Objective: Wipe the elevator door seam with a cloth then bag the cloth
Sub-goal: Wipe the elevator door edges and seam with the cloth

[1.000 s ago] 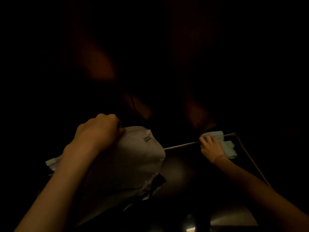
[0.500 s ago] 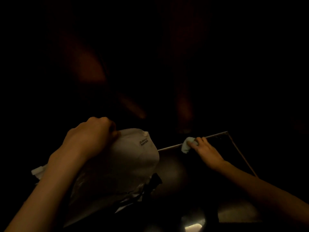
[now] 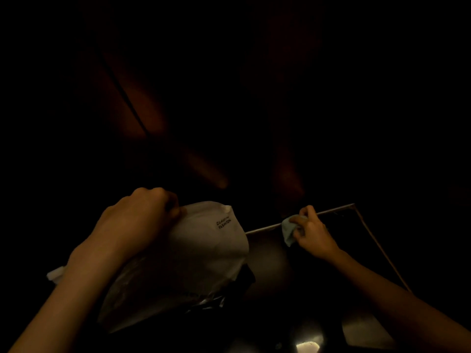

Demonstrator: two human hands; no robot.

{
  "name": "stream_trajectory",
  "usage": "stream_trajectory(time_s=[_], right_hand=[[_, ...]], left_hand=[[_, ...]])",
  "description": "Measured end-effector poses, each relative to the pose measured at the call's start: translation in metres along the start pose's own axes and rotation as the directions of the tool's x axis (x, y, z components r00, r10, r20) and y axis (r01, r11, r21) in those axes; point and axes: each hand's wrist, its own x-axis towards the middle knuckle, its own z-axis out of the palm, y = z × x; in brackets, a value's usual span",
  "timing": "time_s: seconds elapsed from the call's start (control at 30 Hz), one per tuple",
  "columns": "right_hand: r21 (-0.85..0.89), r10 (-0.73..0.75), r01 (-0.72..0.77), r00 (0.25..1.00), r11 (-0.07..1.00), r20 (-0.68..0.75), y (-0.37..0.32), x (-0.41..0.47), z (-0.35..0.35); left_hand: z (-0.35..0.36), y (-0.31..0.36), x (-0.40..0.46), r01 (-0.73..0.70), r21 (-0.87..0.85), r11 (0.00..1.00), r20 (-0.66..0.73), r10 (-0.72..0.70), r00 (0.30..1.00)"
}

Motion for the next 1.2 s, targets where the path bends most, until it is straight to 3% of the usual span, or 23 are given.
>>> stream_trajectory(time_s=[0.13, 0.23, 0.33, 0.47, 0.57, 0.67, 0.73, 0.9, 0.97, 1.03, 1.1, 1.2], right_hand=[[-0.151, -0.139, 0.147, 0.988, 0.978, 0.064, 0.013, 0.006, -0.002], [-0.217, -0.037, 0.030, 0.999, 0.976, -0.026, 0.038, 0.007, -0.009], [-0.108, 0.071, -0.087, 0.987, 0.990, -0.145, 0.040, 0.004, -0.011], [-0.027, -0.062, 0.058, 0.989, 0.998, -0.132, 0.023, -0.006, 0.003], [0.000, 0.063, -0.064, 0.975, 0.998, -0.214, 0.040, -0.008, -0.006], [0.040, 0.313, -0.317, 0.898, 0.948, -0.309, 0.066, -0.008, -0.032], [0.056, 0.386, -0.390, 0.864, 0.919, -0.324, 0.074, -0.009, -0.043], [0.002, 0.211, -0.217, 0.945, 0.976, -0.250, 0.061, -0.013, -0.024], [0.018, 0.272, -0.278, 0.923, 0.960, -0.274, 0.064, -0.010, -0.026], [0.120, 0.428, -0.412, 0.841, 0.903, -0.331, 0.071, -0.007, -0.037], [0.176, 0.492, -0.462, 0.783, 0.870, -0.379, 0.073, -0.006, -0.042], [0.126, 0.389, -0.369, 0.847, 0.921, -0.363, 0.062, -0.008, -0.035]], left_hand=[[0.004, -0.001, 0.003, -0.015, -0.002, 1.000, 0.013, 0.015, 1.000], [0.007, -0.003, 0.005, -0.021, -0.011, 1.000, 0.021, 0.022, 1.000], [0.007, -0.007, 0.008, -0.022, -0.018, 1.000, 0.034, 0.022, 0.999], [0.005, -0.009, 0.009, -0.029, -0.032, 0.999, -0.001, 0.029, 1.000], [0.005, -0.011, 0.011, -0.047, -0.041, 0.998, -0.022, 0.046, 0.999], [0.007, -0.009, 0.011, -0.061, -0.021, 0.998, -0.044, 0.060, 0.997], [0.008, -0.005, 0.012, -0.063, -0.024, 0.998, -0.045, 0.062, 0.997], [0.008, 0.006, 0.016, -0.084, -0.041, 0.996, -0.044, 0.082, 0.996], [0.008, 0.008, 0.018, -0.093, -0.044, 0.995, -0.039, 0.091, 0.995], [0.009, 0.009, 0.020, -0.102, -0.044, 0.994, -0.043, 0.100, 0.994], [0.010, 0.008, 0.019, -0.099, -0.051, 0.994, -0.051, 0.096, 0.994], [0.012, 0.008, 0.021, -0.109, -0.056, 0.992, -0.051, 0.106, 0.993]])
